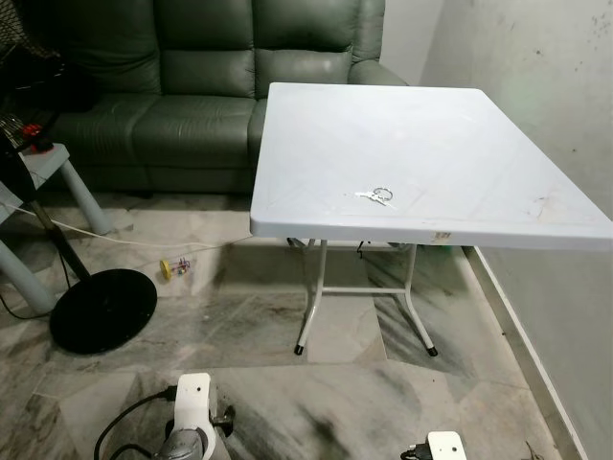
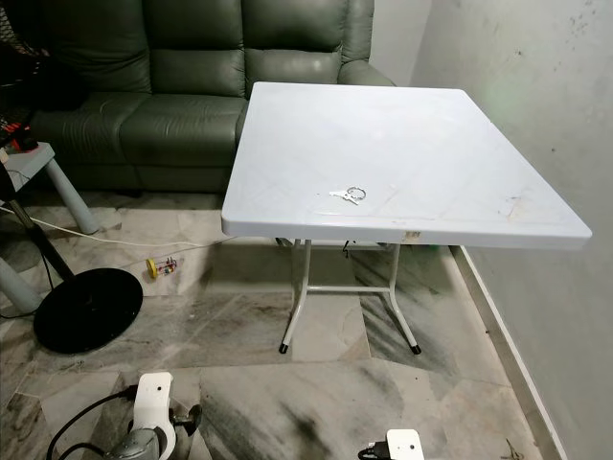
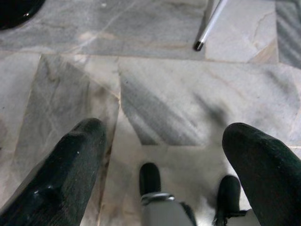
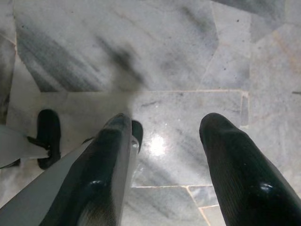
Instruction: Hang keys on a hook
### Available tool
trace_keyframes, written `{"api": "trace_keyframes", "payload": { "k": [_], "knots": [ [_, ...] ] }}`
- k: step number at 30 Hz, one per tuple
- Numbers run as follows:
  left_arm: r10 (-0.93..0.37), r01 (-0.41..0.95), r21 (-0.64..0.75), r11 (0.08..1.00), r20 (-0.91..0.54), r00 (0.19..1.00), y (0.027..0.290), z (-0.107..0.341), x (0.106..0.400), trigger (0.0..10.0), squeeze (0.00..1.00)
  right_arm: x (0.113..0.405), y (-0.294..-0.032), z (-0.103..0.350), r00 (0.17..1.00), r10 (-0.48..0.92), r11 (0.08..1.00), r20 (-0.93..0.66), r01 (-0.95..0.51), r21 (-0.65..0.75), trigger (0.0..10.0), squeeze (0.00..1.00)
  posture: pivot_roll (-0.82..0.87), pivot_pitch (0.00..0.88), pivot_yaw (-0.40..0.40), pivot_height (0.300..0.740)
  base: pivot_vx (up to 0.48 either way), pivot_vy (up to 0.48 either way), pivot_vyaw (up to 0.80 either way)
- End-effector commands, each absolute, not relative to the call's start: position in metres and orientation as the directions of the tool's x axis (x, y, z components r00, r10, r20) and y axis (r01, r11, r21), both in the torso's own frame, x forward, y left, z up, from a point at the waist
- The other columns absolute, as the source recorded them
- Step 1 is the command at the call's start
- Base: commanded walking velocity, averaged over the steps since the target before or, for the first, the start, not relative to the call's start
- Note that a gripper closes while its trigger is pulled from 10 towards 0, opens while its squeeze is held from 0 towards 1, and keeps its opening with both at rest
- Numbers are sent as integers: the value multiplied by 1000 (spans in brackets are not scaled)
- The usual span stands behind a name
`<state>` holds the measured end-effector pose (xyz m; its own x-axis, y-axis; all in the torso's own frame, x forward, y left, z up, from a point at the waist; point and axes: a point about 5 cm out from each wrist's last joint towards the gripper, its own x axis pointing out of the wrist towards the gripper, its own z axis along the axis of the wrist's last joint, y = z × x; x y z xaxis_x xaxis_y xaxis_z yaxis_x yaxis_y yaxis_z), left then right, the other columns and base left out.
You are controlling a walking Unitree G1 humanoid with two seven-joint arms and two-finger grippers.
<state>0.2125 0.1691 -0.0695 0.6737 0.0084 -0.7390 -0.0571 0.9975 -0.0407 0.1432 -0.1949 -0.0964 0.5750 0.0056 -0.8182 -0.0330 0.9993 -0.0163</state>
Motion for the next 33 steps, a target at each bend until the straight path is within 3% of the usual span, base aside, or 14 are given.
{"api": "trace_keyframes", "payload": {
  "k": [1, 8, 14, 19, 20, 21, 22, 25, 33],
  "knots": [
    [-2, -49, -52, 997, -708, 706, 167, -64, 222, 10000, 0, 150, -197, -93, 600, 2, 999, -800, -30, -20, 10000, 0, 41, 0, -48, 740, 0, 0, 0],
    [-102, 70, -78, 995, -572, 814, 152, -40, 252, 10000, 0, 187, -198, -72, 748, 30, 1000, -664, -27, 15, 10000, 0, 40, 0, -45, 740, 0, 0, 0],
    [-160, 117, -136, 984, -361, 919, 147, -13, 271, 10000, 0, 228, -201, -30, 933, 58, 998, -356, -51, 28, 10000, 0, 31, 3, -35, 740, 0, 0, 0],
    [-170, 139, -150, 979, -217, 961, 145, 6, 278, 10000, 0, 235, -198, -7, 982, 62, 997, -180, -53, 53, 10000, 0, 33, 13, -31, 740, 0, 0, 0],
    [-169, 141, -155, 978, -191, 967, 145, 11, 280, 10000, 0, 236, -195, -2, 986, 71, 996, -148, -63, 59, 10000, 86, 34, 14, -32, 740, 0, 0, 0],
    [-168, 141, -159, 977, -174, 970, 144, 14, 281, 10000, 0, 236, -194, 1, 989, 78, 996, -127, -70, 62, 10000, 86, 35, 17, -31, 740, 0, 0, 0],
    [-168, 143, -160, 977, -160, 973, 144, 17, 282, 10000, 0, 237, -191, 5, 991, 85, 994, -101, -78, 70, 10000, 1000, 35, 17, -31, 740, 0, 0, 0],
    [-207, 193, -170, 966, -68, 976, 140, 38, 288, 10000, 0, 241, -177, 28, 989, 146, 983, 25, -148, 109, 10000, 1000, 42, 23, -37, 740, 0, 0, 0],
    [-190, 192, -140, 971, 29, 981, 146, 69, 303, 10000, 0, 258, -174, 53, 983, 160, 982, 93, -168, 87, 10000, 1000, 47, 22, -39, 740, 0, 0, 0]
  ]
}}
